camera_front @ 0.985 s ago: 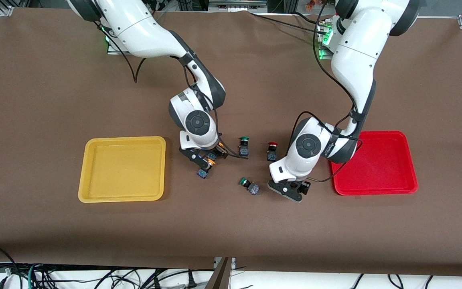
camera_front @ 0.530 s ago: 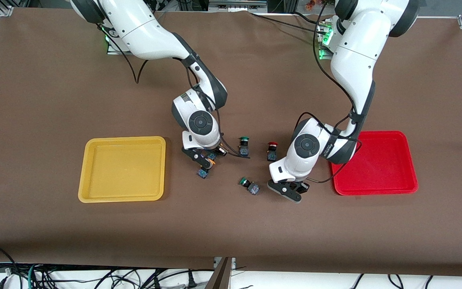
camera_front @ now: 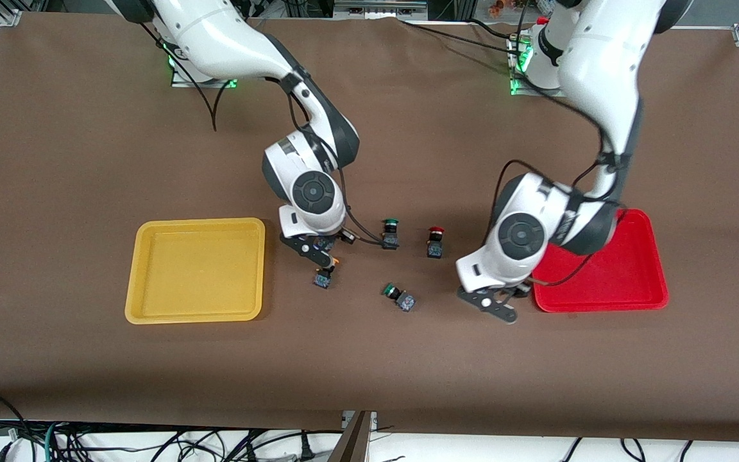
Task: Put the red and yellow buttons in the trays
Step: 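Drop the buttons into the yellow and red trays with both grippers, then grasp a second orange and red button with the right and left grippers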
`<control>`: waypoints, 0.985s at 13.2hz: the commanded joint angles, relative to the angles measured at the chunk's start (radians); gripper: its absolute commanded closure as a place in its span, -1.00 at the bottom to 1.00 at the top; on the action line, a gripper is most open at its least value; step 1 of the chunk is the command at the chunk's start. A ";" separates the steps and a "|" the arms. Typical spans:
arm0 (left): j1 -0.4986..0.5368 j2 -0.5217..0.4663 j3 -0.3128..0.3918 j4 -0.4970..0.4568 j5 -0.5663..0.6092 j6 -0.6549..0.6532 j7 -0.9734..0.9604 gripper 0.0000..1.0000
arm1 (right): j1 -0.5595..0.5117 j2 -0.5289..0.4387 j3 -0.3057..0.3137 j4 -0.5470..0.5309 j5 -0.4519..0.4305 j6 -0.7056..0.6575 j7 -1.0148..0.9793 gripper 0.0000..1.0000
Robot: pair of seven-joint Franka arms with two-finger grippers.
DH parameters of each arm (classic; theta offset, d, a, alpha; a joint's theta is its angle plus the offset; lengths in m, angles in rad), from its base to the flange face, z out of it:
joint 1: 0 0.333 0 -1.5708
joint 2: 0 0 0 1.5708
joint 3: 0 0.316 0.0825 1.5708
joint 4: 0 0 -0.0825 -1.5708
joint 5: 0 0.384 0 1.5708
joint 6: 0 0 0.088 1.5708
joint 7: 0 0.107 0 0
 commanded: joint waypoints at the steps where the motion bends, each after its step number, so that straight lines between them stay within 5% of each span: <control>1: 0.111 -0.034 -0.001 -0.052 0.020 -0.157 0.229 0.73 | -0.035 -0.052 -0.103 -0.028 0.001 -0.119 -0.207 1.00; 3: 0.235 -0.034 -0.011 -0.138 0.035 -0.094 0.329 0.76 | -0.108 -0.028 -0.159 -0.036 0.002 -0.107 -0.409 1.00; 5: 0.286 -0.067 -0.016 -0.320 0.021 0.111 0.334 0.64 | -0.234 0.003 -0.157 -0.040 0.007 -0.055 -0.577 1.00; 6: 0.286 -0.095 -0.014 -0.395 0.020 0.196 0.323 0.27 | -0.279 0.020 -0.157 -0.047 0.009 -0.033 -0.641 1.00; 7: 0.286 -0.113 -0.014 -0.426 0.020 0.223 0.320 -0.99 | -0.305 0.035 -0.157 -0.062 0.009 -0.010 -0.671 1.00; 11: 0.272 -0.173 -0.063 -0.397 -0.024 0.160 0.302 -1.00 | -0.360 0.038 -0.157 -0.181 0.010 0.096 -0.709 0.90; 12: 0.271 -0.175 -0.105 -0.368 -0.066 0.137 0.239 -1.00 | -0.359 0.038 -0.157 -0.188 0.012 0.093 -0.710 0.60; 13: 0.262 -0.173 -0.129 -0.350 -0.075 0.132 0.131 -1.00 | -0.356 0.034 -0.157 -0.185 0.012 0.085 -0.700 -0.65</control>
